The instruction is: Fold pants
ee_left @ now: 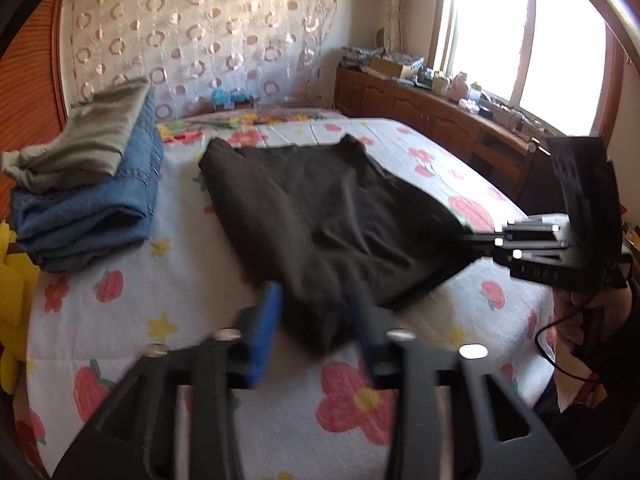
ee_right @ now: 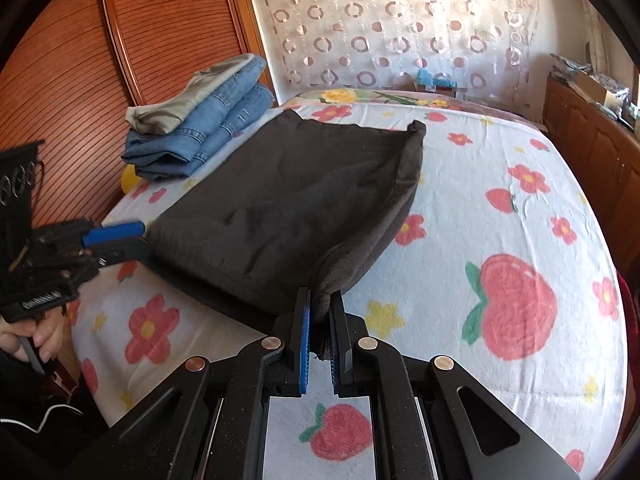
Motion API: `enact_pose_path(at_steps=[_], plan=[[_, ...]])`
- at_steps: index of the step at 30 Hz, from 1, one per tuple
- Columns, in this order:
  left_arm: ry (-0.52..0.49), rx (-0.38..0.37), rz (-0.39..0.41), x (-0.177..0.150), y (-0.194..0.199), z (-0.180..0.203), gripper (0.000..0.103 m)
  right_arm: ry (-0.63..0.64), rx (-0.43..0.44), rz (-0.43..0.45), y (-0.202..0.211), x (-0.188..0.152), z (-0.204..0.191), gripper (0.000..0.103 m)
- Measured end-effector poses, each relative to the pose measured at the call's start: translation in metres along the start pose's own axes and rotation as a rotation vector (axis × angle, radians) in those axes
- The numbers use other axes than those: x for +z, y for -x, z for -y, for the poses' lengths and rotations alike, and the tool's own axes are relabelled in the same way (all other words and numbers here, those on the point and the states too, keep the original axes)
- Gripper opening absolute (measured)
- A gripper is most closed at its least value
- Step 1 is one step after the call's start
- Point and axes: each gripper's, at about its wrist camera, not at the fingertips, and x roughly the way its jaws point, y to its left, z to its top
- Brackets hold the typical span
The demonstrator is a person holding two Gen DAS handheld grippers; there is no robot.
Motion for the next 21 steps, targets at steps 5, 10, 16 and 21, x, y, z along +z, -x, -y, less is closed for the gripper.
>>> enact_pose_path(at_steps=[5, 10, 16, 21], plan=[[0.013, 0.020, -0.001, 0.004, -0.010, -0.005, 0.058, -0.007, -0.002, -0.006, -0.003, -0.004, -0.001, 0.008], [0.060, 0.016, -0.035, 0.001, -0.025, -0.013, 0.058, -0.012, -0.004, -0.007, -0.004, -0.007, 0.000, 0.008], [0.074, 0.009, -0.060, -0.010, -0.029, -0.015, 0.050, -0.011, -0.009, -0.011, -0.007, -0.010, 0.000, 0.008], [0.088, -0.014, -0.077, -0.017, -0.030, -0.015, 0.045, -0.012, -0.014, -0.013, -0.009, -0.013, 0.000, 0.008]])
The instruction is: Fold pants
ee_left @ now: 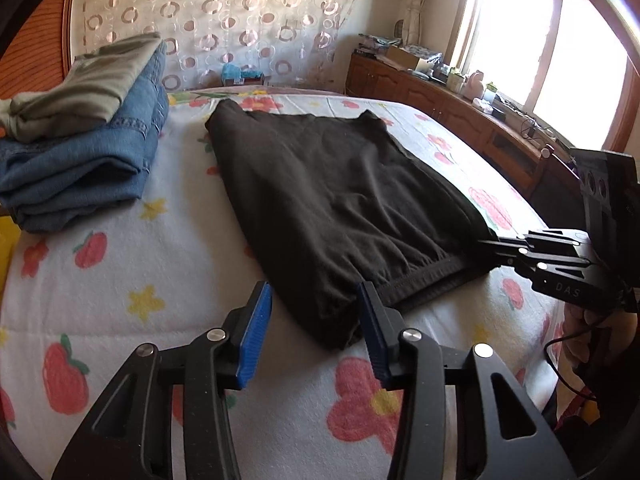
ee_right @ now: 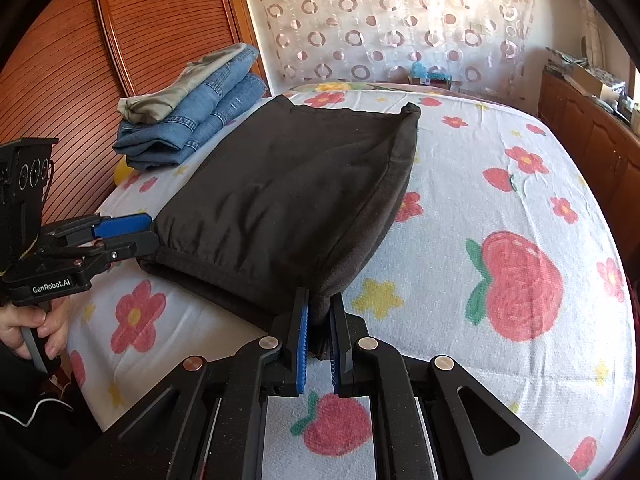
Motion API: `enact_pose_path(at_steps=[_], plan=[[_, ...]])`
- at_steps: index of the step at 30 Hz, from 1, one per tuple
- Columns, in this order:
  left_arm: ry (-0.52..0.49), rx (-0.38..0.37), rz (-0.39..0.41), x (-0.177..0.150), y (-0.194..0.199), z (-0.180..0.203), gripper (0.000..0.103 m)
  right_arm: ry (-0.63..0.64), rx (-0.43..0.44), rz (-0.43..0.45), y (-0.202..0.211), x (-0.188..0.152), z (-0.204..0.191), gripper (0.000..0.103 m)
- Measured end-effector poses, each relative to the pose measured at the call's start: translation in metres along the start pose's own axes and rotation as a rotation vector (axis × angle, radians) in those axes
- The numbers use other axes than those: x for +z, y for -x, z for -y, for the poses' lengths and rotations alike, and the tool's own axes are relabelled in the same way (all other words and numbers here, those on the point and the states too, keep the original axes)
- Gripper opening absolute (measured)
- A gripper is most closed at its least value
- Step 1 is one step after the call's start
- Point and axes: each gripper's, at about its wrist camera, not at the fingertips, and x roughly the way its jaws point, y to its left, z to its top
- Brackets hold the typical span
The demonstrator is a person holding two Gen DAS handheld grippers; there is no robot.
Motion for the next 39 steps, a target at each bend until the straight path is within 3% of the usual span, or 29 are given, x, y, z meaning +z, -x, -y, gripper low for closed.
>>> enact_pose_path(at_steps=[7, 10, 15, 17, 20, 39], plan=[[0.030, -0.024, -0.009, -0.007, -0.003, 0.000, 0.045, -0.002, 0.001, 0.000, -0.001, 0.000, 0.000, 0.008], [0.030, -0.045, -0.014, -0.008, -0.003, 0.002, 0.031, -0.003, 0.001, 0.000, -0.001, 0.000, 0.001, 0.008], [0.045, -0.061, -0.009, -0.009, -0.002, 0.001, 0.028, -0.009, 0.007, 0.001, -0.001, -0.001, 0.002, 0.008], [0.043, -0.067, -0.010, -0.009, -0.001, 0.001, 0.019, -0.012, 0.012, 0.000, -0.001, -0.002, 0.004, 0.008], [0.025, -0.061, 0.005, -0.008, 0.002, 0.004, 0.015, -0.016, 0.014, -0.001, -0.002, -0.001, 0.004, 0.008], [-0.053, -0.050, 0.153, 0.026, 0.058, 0.016, 0.014, 0.027, 0.053, 0.119, 0.051, 0.010, -0.005, 0.008]])
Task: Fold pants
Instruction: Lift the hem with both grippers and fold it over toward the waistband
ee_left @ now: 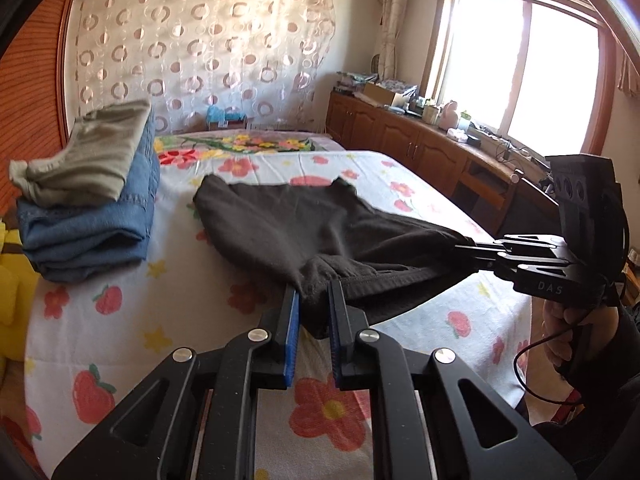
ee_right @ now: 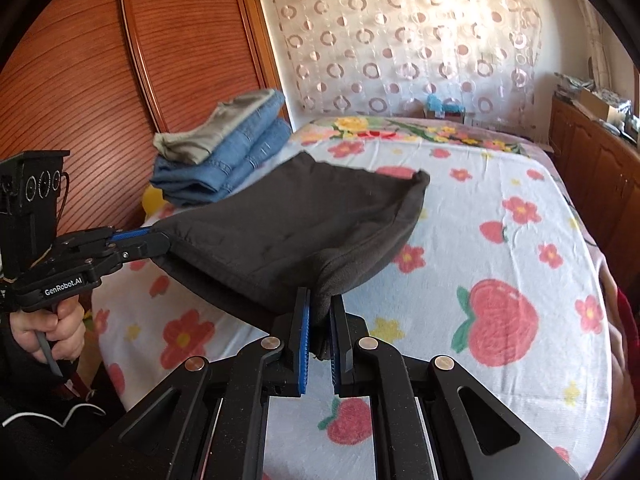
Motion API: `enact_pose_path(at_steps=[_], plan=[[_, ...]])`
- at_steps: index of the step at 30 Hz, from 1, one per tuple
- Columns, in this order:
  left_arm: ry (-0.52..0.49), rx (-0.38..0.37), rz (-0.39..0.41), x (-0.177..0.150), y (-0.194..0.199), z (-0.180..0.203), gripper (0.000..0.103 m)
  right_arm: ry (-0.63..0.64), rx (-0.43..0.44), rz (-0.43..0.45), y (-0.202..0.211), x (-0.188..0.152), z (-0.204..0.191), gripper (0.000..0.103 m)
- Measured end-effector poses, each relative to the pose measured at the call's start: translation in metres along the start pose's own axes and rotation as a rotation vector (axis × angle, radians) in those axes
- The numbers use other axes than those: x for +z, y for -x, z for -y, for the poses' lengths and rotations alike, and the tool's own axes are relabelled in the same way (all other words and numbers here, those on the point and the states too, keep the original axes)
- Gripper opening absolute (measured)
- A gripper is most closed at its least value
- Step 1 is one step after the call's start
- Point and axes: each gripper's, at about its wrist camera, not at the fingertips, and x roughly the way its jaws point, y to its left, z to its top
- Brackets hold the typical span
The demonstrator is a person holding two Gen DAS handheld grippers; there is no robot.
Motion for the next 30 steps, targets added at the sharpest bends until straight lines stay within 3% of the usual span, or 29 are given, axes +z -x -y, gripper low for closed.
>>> enact_pose_path(at_steps=[22, 30], plan=[[-0.088, -0.015, 0.132, 0.031, 0.045, 0.021, 0.014, 0.043, -0.007, 0.154, 0.077, 0.007, -0.006, 0.008], [-0.067, -0.017, 0.097, 0.028, 0.028, 0.012, 0.014, 0.047, -0.016, 0.140, 0.063, 0.006, -0.003, 0.008]])
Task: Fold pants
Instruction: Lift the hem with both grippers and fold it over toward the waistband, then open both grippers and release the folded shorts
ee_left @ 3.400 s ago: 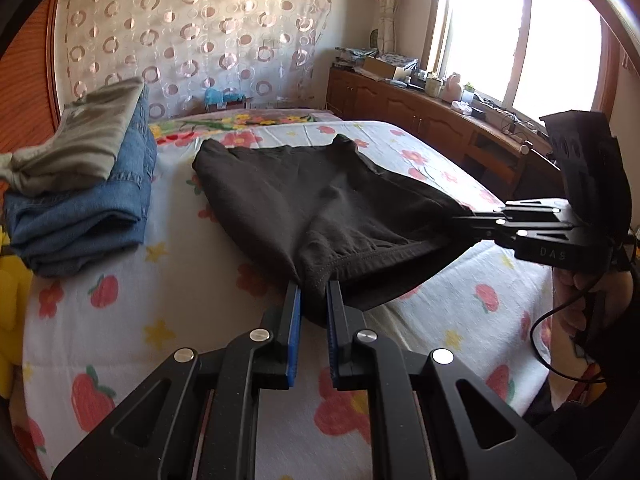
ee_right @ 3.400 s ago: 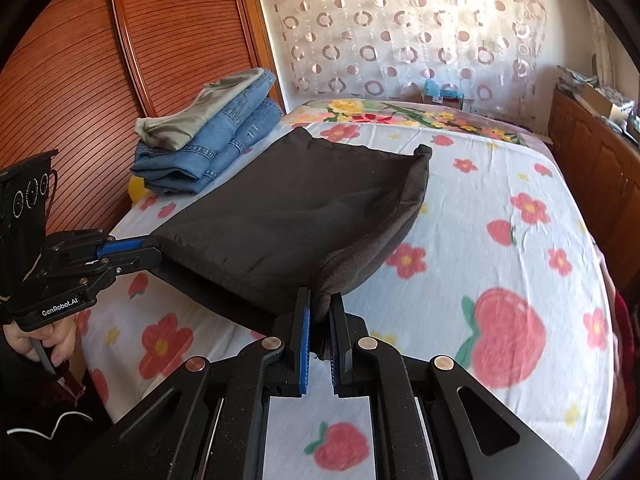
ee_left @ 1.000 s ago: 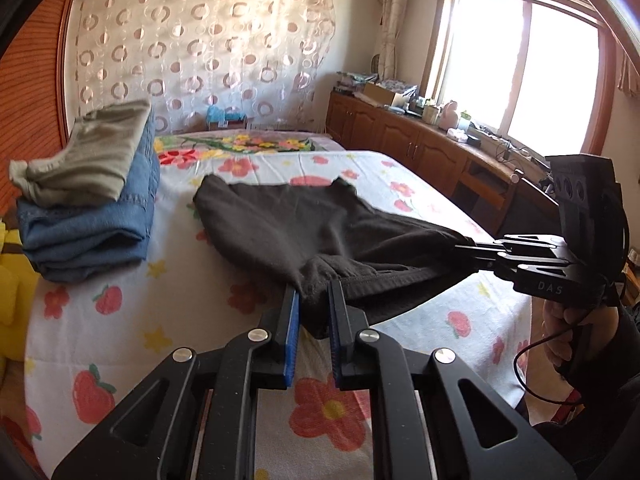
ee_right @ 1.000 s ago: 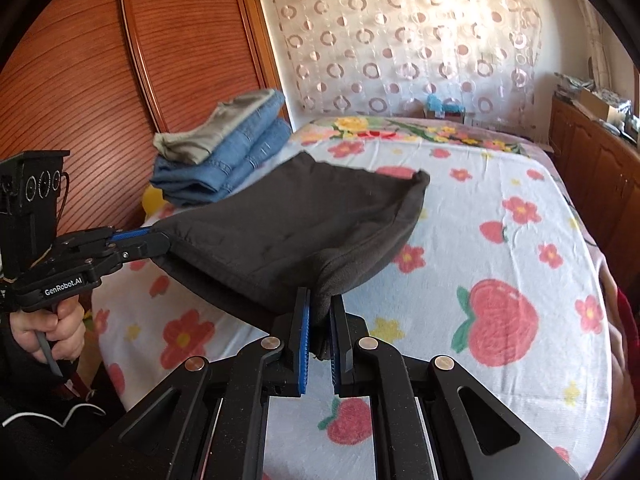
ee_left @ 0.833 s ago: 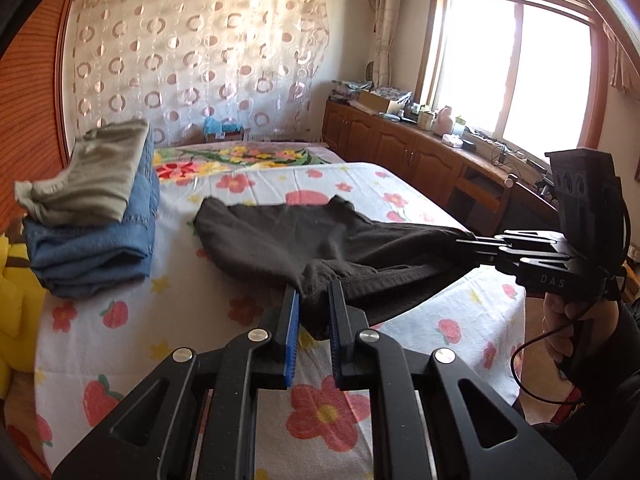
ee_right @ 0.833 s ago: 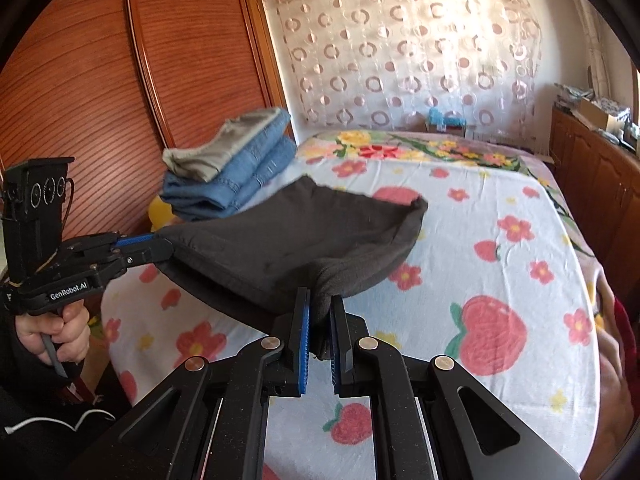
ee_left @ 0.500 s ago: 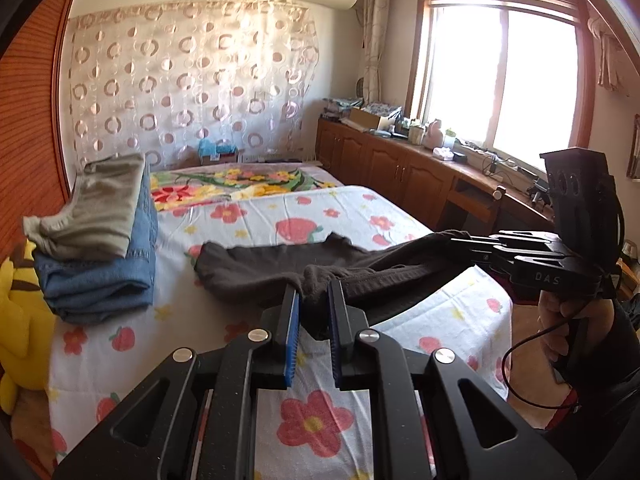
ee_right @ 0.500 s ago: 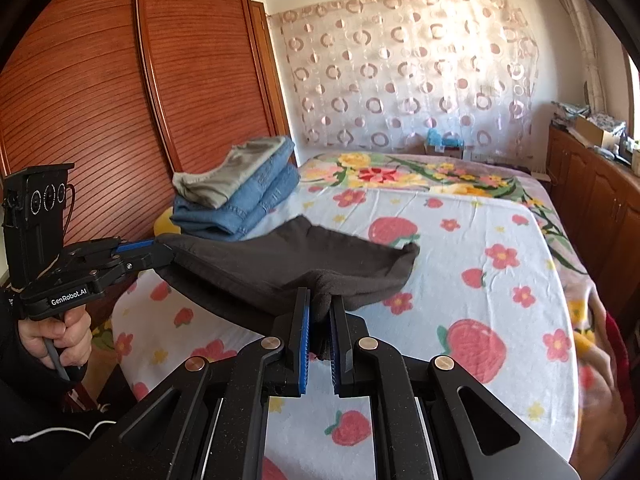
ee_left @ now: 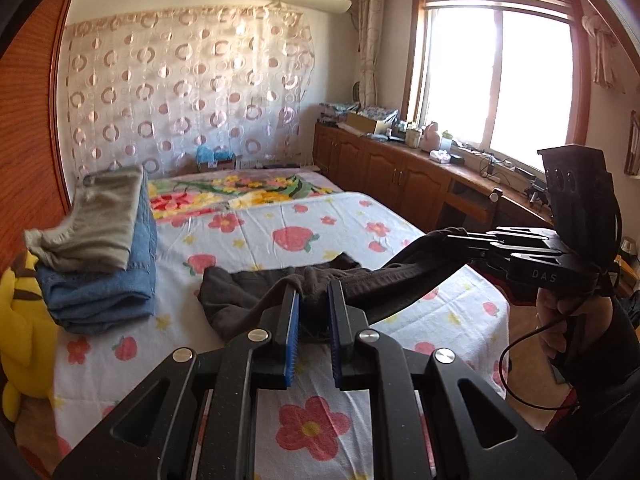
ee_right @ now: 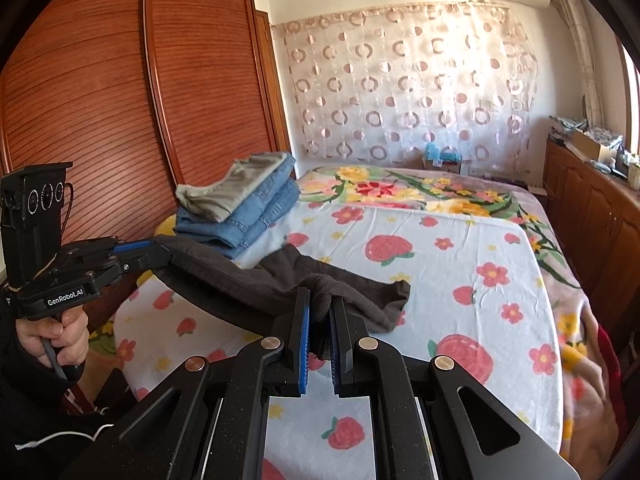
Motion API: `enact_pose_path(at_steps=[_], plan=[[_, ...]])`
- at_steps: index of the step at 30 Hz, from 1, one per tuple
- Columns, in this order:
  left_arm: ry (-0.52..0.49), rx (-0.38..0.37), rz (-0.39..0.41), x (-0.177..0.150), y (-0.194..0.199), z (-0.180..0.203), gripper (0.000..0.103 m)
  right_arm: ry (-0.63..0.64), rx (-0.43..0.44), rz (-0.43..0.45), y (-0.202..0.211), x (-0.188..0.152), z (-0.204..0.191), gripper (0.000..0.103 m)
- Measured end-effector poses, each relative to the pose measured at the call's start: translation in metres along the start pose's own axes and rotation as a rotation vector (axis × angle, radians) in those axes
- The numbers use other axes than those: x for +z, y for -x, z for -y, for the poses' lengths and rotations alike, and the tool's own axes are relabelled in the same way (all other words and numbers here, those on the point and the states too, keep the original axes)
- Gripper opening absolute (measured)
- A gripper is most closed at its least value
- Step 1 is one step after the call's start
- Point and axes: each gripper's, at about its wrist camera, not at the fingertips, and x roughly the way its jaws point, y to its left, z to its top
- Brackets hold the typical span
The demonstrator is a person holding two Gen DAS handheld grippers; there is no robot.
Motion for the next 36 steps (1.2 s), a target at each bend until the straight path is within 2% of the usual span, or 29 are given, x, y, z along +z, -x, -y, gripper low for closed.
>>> enact_pose_path(at_steps=[10, 18, 21, 24, 27, 30, 31, 32, 36], plan=[[0.010, 0.063, -0.040, 0.022, -0.052, -0.024, 0.014, 0.017, -0.060, -0.065, -0.067, 0.034, 0.014, 0.008], [0.029, 0.089, -0.085, 0.015, -0.079, -0.039, 0.014, -0.002, -0.068, -0.120, -0.105, 0.043, 0.021, 0.008], [0.029, 0.101, -0.098, 0.012, -0.084, -0.042, 0.018, -0.003, -0.078, -0.140, -0.117, 0.042, 0.022, 0.008], [0.032, 0.127, -0.084, 0.009, -0.083, -0.045, 0.025, -0.006, -0.076, -0.149, -0.123, 0.044, 0.023, 0.008], [0.046, 0.118, -0.084, 0.005, -0.082, -0.049, 0.043, -0.006, -0.074, -0.153, -0.128, 0.044, 0.025, 0.008], [0.047, 0.123, -0.090, 0.002, -0.083, -0.052, 0.053, 0.003, -0.079, -0.154, -0.128, 0.045, 0.026, 0.008], [0.053, 0.127, -0.100, 0.001, -0.084, -0.053, 0.070, 0.005, -0.080, -0.155, -0.128, 0.045, 0.025, 0.008], [0.057, 0.125, -0.101, -0.001, -0.084, -0.054, 0.081, 0.004, -0.081, -0.155, -0.129, 0.045, 0.025, 0.008], [0.085, 0.120, -0.121, -0.008, -0.085, -0.060, 0.081, 0.003, -0.076, -0.148, -0.128, 0.045, 0.028, 0.008]])
